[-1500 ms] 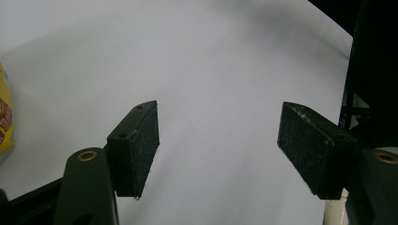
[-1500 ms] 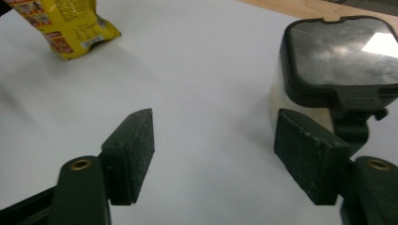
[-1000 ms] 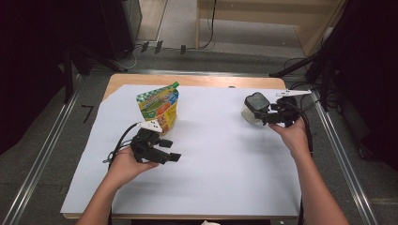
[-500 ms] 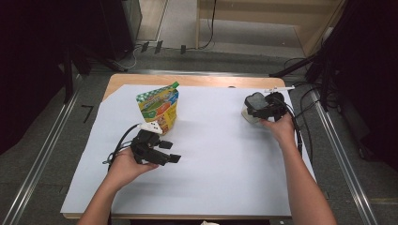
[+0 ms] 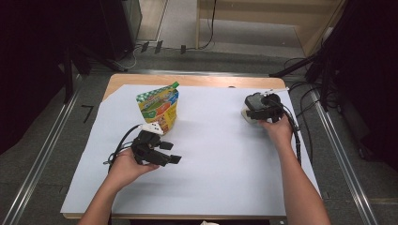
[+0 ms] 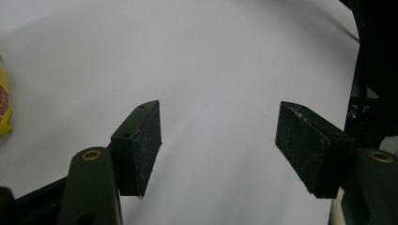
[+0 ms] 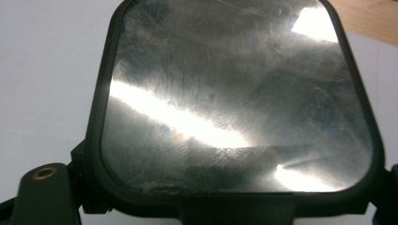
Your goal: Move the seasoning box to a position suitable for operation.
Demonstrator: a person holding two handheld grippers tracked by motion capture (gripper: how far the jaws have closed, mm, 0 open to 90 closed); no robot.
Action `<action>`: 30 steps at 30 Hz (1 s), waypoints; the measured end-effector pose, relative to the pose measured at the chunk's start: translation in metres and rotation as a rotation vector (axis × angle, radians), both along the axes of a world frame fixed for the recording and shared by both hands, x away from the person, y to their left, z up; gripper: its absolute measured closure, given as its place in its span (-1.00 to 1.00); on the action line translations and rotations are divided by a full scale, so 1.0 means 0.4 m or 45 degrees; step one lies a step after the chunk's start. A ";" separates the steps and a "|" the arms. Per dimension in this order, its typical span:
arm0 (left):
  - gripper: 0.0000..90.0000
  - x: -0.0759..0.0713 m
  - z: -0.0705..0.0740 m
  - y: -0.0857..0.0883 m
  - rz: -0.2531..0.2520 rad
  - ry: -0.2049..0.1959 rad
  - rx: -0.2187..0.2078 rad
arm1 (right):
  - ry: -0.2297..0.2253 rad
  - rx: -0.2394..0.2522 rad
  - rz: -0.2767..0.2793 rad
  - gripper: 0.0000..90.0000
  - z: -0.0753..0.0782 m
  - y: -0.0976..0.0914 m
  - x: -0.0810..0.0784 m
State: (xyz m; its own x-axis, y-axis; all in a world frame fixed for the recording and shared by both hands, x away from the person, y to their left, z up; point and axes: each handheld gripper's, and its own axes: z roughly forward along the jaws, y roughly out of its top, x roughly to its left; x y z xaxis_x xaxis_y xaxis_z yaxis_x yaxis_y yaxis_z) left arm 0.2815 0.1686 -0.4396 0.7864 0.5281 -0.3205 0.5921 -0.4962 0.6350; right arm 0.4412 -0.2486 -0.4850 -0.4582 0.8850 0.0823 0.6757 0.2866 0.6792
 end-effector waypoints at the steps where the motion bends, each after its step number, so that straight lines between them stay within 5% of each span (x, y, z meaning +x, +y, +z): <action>1: -0.28 0.000 0.000 0.000 0.000 0.000 -0.002 | 0.000 0.000 0.000 -0.64 0.000 0.000 0.000; 4: -0.25 0.000 -0.001 0.001 0.002 0.005 -0.004 | 0.004 0.056 0.004 -0.64 0.020 -0.002 -0.009; 14: -0.23 -0.002 0.000 -0.004 -0.002 0.006 -0.004 | -0.030 0.043 0.122 -0.64 0.077 0.036 -0.091; 30: -0.21 0.001 0.001 -0.009 0.003 0.014 -0.008 | -0.018 0.104 0.328 -0.64 0.068 0.145 -0.267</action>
State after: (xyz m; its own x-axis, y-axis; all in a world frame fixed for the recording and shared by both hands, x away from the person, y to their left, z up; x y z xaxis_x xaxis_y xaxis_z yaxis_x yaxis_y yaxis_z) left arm 0.2818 0.1648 -0.4393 0.7816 0.5278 -0.3326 0.6002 -0.4908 0.6316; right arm 0.3343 -0.1904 -0.4580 -0.6690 0.7298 0.1406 0.5780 0.3919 0.7158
